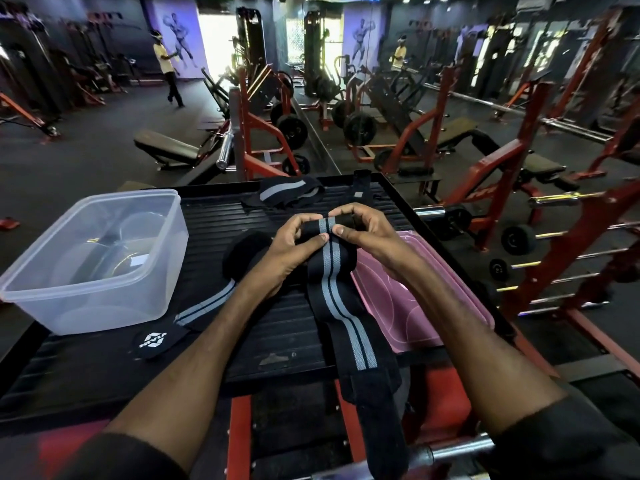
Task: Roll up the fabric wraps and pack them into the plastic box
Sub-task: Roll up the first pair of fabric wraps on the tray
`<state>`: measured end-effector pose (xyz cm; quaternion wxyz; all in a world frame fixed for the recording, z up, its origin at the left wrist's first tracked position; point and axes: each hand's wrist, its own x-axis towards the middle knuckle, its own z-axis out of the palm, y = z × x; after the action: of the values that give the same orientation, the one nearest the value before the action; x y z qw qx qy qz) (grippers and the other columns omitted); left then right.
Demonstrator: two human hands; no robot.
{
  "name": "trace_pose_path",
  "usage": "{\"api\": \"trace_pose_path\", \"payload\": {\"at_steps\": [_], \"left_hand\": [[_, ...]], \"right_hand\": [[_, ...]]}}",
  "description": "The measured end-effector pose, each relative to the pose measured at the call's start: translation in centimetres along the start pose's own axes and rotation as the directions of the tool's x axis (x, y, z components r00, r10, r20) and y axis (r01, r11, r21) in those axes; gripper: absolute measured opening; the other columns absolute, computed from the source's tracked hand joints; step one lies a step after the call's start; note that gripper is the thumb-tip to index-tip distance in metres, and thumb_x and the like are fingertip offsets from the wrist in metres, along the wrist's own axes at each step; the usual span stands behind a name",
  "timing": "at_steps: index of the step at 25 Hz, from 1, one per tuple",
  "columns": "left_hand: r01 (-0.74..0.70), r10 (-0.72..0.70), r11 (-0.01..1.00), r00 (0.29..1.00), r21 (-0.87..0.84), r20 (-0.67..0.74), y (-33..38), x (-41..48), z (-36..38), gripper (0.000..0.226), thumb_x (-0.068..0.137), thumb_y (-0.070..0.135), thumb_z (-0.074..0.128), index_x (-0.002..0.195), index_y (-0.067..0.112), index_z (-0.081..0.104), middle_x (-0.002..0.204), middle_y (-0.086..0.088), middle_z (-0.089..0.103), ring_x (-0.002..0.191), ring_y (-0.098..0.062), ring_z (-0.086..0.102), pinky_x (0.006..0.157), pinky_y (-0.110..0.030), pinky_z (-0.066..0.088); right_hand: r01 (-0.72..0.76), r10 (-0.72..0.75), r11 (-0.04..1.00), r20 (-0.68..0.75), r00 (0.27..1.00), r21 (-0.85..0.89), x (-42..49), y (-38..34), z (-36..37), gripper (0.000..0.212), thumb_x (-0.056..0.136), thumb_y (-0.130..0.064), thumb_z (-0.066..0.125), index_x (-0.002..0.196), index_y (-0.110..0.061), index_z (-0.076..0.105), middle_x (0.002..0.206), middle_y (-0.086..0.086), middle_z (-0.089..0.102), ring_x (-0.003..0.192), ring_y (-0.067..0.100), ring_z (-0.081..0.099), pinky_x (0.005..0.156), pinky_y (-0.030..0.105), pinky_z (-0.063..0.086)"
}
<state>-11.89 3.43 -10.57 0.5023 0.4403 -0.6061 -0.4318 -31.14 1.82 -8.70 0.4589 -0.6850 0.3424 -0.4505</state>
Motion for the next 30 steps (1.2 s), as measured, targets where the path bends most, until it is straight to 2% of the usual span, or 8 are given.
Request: {"api": "trace_pose_path", "payload": {"at_steps": [3,9,13,18,21,24,27,30], "left_hand": [[0.026,-0.028,0.998,0.999,0.051,0.035,0.6,-0.4,-0.1,0.031,0.095,0.012,0.068,0.125,0.009,0.061,0.108,-0.003,0.071,0.09,-0.001,0.069,0.068,-0.013,0.052],[-0.156,0.191,0.935,0.978,0.32,-0.082,0.7,-0.9,0.5,0.035,0.084,0.018,0.079,0.117,0.022,0.067,0.119,0.009,0.069,0.114,-0.007,0.063,0.103,-0.027,0.048],[-0.259,0.319,0.88,0.943,0.399,-0.092,1.2,-1.1,1.1,0.038,0.083,0.02,0.079,0.119,0.022,0.066,0.117,0.013,0.069,0.113,-0.001,0.063,0.105,-0.028,0.049],[-0.312,0.385,0.848,0.918,0.428,-0.092,0.8,-1.1,1.1,0.042,0.079,0.015,0.082,0.118,0.021,0.068,0.117,0.009,0.071,0.112,-0.004,0.065,0.096,-0.04,0.056],[-0.173,0.19,0.944,0.981,0.283,-0.034,0.9,-1.4,0.7,0.04,0.087,0.021,0.077,0.125,0.023,0.064,0.128,0.009,0.065,0.123,-0.007,0.059,0.108,-0.04,0.048],[0.172,-0.162,0.975,0.983,-0.142,0.084,1.3,-1.6,1.5,0.045,0.094,0.047,0.061,0.136,0.032,0.054,0.145,0.005,0.053,0.136,-0.013,0.048,0.115,-0.046,0.038],[0.179,-0.172,0.973,0.983,-0.147,0.06,1.3,-1.2,2.5,0.049,0.101,0.042,0.051,0.147,0.029,0.042,0.152,0.002,0.041,0.145,-0.016,0.035,0.123,-0.043,0.027],[0.167,-0.163,0.981,0.985,-0.095,0.054,1.2,-1.1,1.8,0.043,0.104,0.038,0.048,0.146,0.027,0.045,0.15,0.002,0.047,0.14,-0.015,0.044,0.118,-0.045,0.036]], "right_hand": [[0.004,-0.004,1.0,0.01,1.0,0.009,-0.4,0.0,-0.1,0.026,0.095,0.001,0.064,0.121,0.001,0.061,0.102,0.004,0.066,0.091,0.004,0.066,0.076,0.019,0.053],[-0.239,0.236,0.969,0.048,0.971,0.067,-0.3,-1.6,-0.7,0.036,0.09,0.007,0.062,0.113,-0.02,0.069,0.088,-0.005,0.07,0.084,0.01,0.065,0.08,0.029,0.052],[-0.363,0.375,0.886,0.015,0.927,0.288,0.0,-3.1,-0.6,0.009,0.089,-0.018,0.068,0.095,-0.023,0.072,0.085,-0.004,0.069,0.081,0.013,0.064,0.065,0.028,0.052],[-0.338,0.339,0.94,0.027,0.94,-0.036,-0.8,-1.3,-0.3,0.042,0.097,-0.052,0.058,0.118,-0.016,0.063,0.106,0.001,0.069,0.097,0.017,0.064,0.08,0.036,0.05],[-0.225,0.225,0.974,-0.023,0.974,0.005,-1.2,-0.5,-0.4,0.032,0.1,-0.034,0.061,0.123,-0.012,0.061,0.104,0.001,0.066,0.091,0.014,0.064,0.078,0.036,0.049],[-0.13,0.13,0.991,-0.035,0.991,0.015,-1.5,0.1,0.8,0.028,0.101,-0.019,0.061,0.126,-0.007,0.057,0.115,0.006,0.064,0.101,0.01,0.064,0.084,0.026,0.054],[-0.062,0.062,0.998,-0.032,0.998,-0.02,-1.4,1.0,1.8,0.027,0.102,-0.018,0.058,0.126,-0.006,0.054,0.13,0.012,0.058,0.124,0.021,0.056,0.107,0.035,0.046],[-0.004,0.005,0.999,-0.028,1.0,0.036,-1.4,1.0,1.0,0.026,0.1,-0.011,0.06,0.124,-0.003,0.057,0.121,0.005,0.06,0.115,0.015,0.059,0.099,0.03,0.05]]}}
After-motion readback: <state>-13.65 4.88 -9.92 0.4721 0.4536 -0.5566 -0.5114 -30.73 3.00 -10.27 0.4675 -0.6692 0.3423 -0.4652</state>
